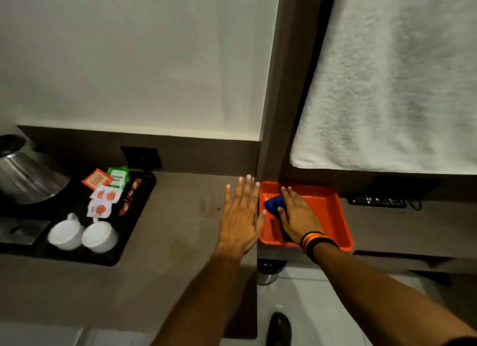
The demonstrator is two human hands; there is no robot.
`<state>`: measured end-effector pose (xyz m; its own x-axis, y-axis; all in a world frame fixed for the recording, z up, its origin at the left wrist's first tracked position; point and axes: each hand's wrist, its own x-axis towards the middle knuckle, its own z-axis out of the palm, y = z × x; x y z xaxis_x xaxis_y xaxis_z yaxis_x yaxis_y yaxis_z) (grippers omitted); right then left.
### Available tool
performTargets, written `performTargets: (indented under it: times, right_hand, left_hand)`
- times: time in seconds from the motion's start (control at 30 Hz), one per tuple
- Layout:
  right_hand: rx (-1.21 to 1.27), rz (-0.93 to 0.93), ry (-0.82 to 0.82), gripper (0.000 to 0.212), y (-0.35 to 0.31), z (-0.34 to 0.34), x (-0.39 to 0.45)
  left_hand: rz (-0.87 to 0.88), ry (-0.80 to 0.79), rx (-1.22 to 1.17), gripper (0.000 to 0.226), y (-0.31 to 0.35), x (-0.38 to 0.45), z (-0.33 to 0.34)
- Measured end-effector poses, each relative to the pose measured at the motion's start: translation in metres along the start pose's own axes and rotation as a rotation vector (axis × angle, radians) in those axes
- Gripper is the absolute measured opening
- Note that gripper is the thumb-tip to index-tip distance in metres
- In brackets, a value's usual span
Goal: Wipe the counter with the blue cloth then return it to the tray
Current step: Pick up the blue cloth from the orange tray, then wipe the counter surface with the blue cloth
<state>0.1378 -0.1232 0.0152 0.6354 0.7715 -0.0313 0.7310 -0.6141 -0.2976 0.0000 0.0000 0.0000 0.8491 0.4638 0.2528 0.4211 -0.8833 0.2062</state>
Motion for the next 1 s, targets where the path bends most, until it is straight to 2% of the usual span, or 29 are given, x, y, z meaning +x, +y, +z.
performTargets:
  times: [0.17,0.3,0.4,0.47,0.63,0.77,0.87,1.0]
  right_hand:
    - [-0.037,0.010,-0.214,0.067,0.028,0.049,0.037]
    - [-0.047,0.096,-0.302,0.067,0.051,0.084,0.054]
    - [-0.027,0.088,-0.340,0.066,0.066,0.105,0.062]
    - [0.006,0.084,-0.319,0.063,0.073,0.112,0.066]
    - [0.116,0.136,-0.253,0.078,0.075,0.110,0.076]
    - [0.353,0.079,-0.043,0.041,0.067,0.084,0.070]
    - [0.355,-0.012,0.095,0.059,0.054,0.065,0.059]
    - [0.367,0.002,0.122,0.068,0.014,0.037,0.027]
  left_hand:
    - [-0.083,-0.104,-0.010,0.067,0.005,0.003,0.064]
    - [-0.123,-0.183,0.019,0.069,0.003,0.004,0.097]
    - [-0.177,-0.226,0.000,0.070,-0.001,-0.003,0.110]
    - [-0.176,-0.220,-0.001,0.069,-0.002,-0.008,0.112]
    - [-0.184,-0.267,-0.027,0.068,0.000,-0.006,0.107]
    - [-0.167,-0.348,-0.017,0.068,-0.001,-0.007,0.090]
    - [-0.201,-0.334,-0.015,0.068,-0.002,-0.017,0.067]
    - [-0.177,-0.223,-0.078,0.067,-0.011,-0.049,0.032]
